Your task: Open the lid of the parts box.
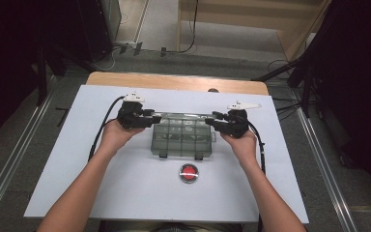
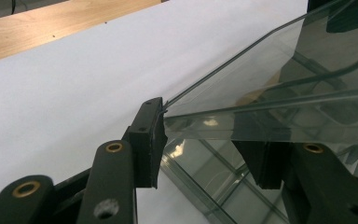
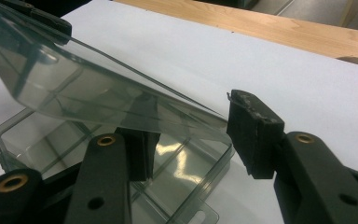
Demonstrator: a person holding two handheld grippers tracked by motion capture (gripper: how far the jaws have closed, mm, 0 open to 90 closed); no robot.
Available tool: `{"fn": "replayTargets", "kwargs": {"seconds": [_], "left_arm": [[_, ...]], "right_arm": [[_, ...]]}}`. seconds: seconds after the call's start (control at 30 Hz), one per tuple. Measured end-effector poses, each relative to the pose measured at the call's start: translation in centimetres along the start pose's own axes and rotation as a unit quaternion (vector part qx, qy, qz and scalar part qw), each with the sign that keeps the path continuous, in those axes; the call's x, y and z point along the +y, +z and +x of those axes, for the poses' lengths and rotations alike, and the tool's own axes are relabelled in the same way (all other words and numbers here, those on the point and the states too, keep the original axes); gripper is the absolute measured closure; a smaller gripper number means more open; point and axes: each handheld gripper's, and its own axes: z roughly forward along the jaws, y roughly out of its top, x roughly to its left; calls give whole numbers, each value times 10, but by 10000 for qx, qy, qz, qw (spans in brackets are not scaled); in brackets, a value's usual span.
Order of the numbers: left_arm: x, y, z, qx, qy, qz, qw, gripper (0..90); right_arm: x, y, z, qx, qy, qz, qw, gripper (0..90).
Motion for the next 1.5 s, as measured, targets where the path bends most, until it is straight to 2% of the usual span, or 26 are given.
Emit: {"fn": "replayTargets", "kwargs": {"seconds": [0.5,0.7,1.17,1.47,1.5], "left_arm": [[-2,6,6,139,-208,-240,9994,532],[-2,9,8,198,-268,-354,9988,532],[-4,20,7,340,-327,-483,9977,559],[-5,26,10,370,-533,-543,9964,567],[-6,26,11,391,-563,-566,9960,596]], "right_arm": [[0,11,-3,-71,35,-159,9998,501],[0,16,-7,-59,156,-228,9996,489],[-1,28,-8,-151,227,-248,9993,513],[0,34,-12,-232,302,-308,9988,542],[-1,34,-12,-228,333,-338,9986,544]]}}
